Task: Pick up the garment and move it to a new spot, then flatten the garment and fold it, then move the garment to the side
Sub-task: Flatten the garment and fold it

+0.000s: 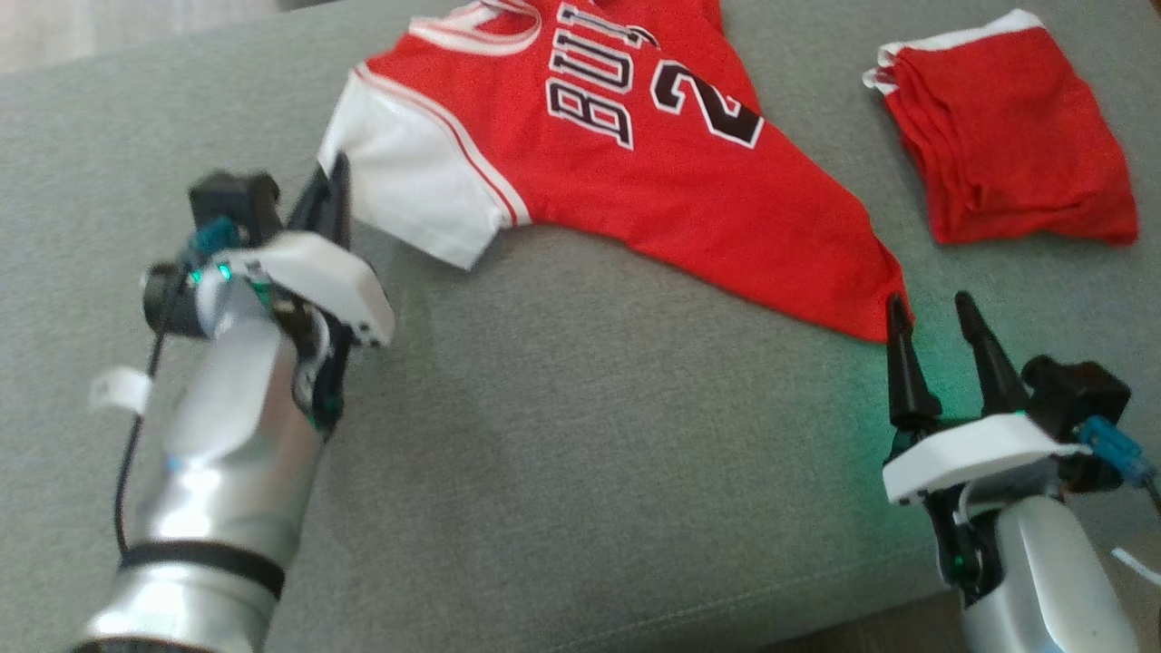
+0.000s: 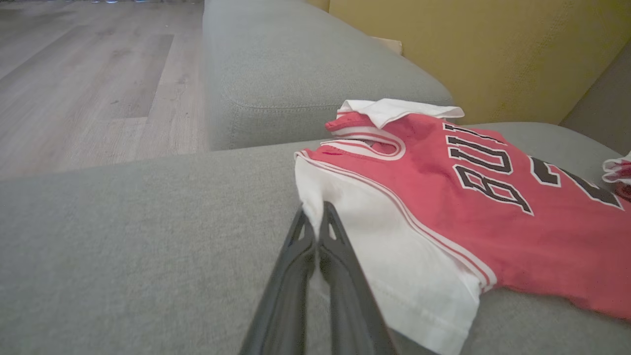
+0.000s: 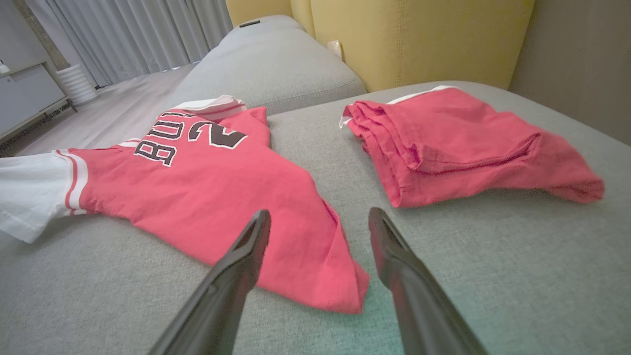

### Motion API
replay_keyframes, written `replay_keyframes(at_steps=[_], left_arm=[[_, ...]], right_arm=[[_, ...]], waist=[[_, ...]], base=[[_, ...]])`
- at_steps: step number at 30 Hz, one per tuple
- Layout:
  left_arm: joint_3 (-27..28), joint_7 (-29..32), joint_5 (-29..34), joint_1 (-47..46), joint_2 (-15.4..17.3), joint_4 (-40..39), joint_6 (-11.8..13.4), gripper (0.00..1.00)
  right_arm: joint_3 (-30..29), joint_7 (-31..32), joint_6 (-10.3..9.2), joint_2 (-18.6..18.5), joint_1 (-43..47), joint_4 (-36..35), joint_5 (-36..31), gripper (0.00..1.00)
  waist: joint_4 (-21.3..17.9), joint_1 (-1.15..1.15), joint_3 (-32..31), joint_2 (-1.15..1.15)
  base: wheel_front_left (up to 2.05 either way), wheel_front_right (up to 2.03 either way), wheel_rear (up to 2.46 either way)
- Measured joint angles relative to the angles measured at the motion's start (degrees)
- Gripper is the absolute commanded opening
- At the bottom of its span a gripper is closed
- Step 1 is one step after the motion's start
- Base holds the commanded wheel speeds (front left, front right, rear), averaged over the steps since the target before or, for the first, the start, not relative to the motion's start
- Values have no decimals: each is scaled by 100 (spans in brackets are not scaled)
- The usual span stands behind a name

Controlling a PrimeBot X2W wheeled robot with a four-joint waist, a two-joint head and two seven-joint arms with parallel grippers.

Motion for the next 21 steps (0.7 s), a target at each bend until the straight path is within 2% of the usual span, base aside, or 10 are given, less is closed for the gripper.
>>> replay_keyframes(at_steps=[7, 21], left_arm=[[37, 0, 8, 589, -34, -530, 27, 0], [137, 0, 19, 745, -44, -804, 73, 0]], right_arm=[[-147, 169, 0, 0, 97, 425, 0, 100], [-368, 231, 0, 0, -118, 1329, 144, 100]], waist=[[203, 0, -144, 0], [285, 0, -139, 0]], base=[[0, 0, 0], [0, 0, 0]])
